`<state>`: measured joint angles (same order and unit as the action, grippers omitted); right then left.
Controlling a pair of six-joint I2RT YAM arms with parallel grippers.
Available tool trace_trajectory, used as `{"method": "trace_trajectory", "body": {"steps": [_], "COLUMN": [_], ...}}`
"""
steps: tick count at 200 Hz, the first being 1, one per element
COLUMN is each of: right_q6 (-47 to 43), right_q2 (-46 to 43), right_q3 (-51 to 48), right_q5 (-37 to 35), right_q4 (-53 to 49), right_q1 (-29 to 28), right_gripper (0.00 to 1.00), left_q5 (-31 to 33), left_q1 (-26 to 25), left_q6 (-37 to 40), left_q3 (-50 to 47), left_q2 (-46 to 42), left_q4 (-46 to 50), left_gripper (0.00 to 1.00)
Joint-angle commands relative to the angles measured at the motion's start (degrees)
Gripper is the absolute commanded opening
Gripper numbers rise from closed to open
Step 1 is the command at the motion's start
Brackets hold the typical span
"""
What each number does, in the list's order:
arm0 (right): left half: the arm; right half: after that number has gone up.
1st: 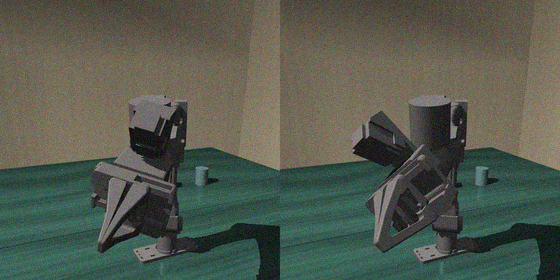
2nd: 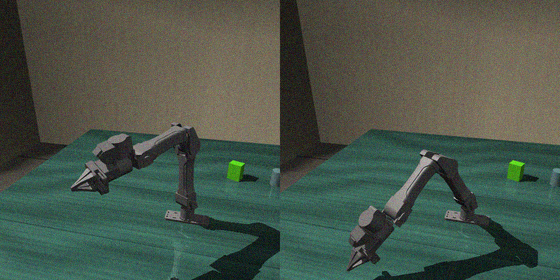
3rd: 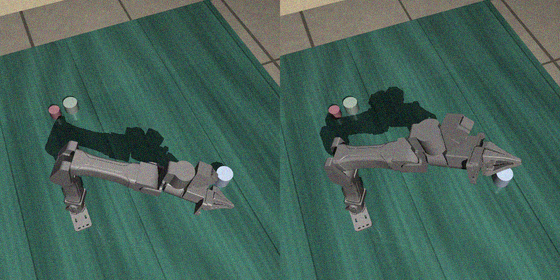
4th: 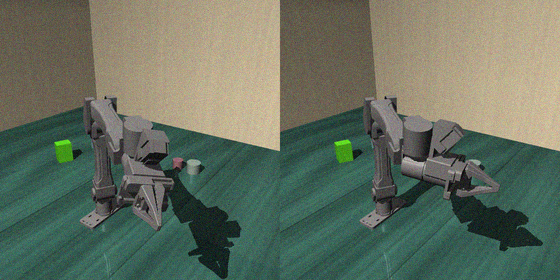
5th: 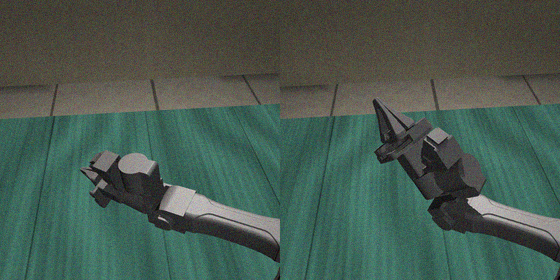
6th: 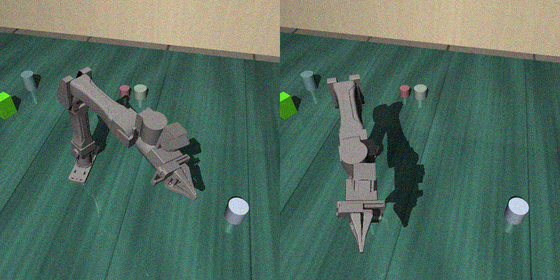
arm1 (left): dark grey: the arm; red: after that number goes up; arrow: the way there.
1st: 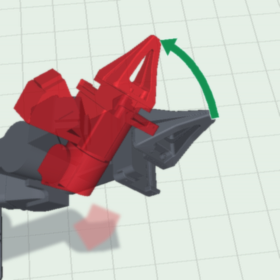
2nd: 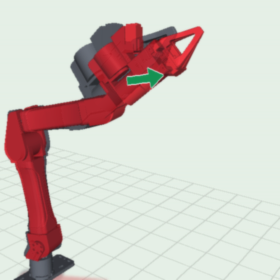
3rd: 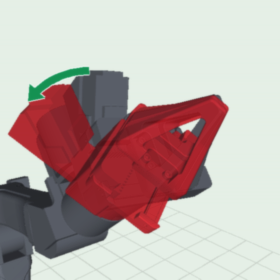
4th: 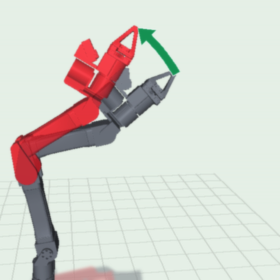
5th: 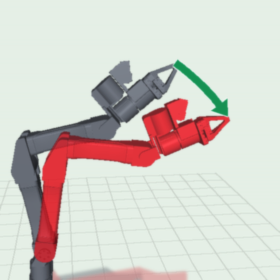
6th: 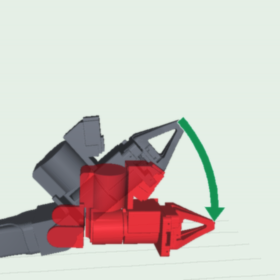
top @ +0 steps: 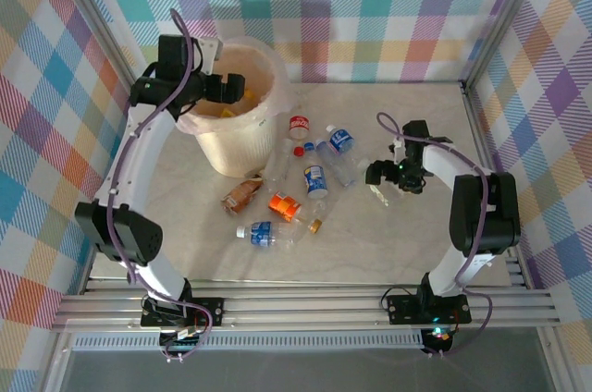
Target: Put the plastic bottles in the bin
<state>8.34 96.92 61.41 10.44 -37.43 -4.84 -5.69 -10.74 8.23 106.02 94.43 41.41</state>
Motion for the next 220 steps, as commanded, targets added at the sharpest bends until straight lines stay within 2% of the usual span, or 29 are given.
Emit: {"method": "trace_trajectory", "body": {"steps": [1, 60, 128, 220], "right_q6": [1.74, 4.82, 7.21, 8.53], "right_q2": [-3.58, -5.78, -4.72, 1.79], "right_q3": [-1.56, -6.39, -7.03, -2.17], "right_q5": [1.68, 3.22, 1.88, -7.53], "right_q4": [-0.89, 0.97, 2.69, 0.76], "right_q1": [0.27, -0.06, -1.62, -6.21], "right_gripper": [1.0, 0.93, 0.89, 0.82], "left_q5": [0.49, -2.45, -2.4, 2.41], "left_q1": [-0.86, -1.56, -2.85, -4.46], "left_q6": [-4.77, -13.46, -20.86, -24.74], "left_q3": [-4.09, -14.57, -20.88, -26.99], "left_q2": [-5.64, -14.93, -18.92, -22.47], "left_q4": [-5.28, -12.81, -15.73, -18.66], "left_gripper": [1.0, 1.0, 1.0, 1.0]}}
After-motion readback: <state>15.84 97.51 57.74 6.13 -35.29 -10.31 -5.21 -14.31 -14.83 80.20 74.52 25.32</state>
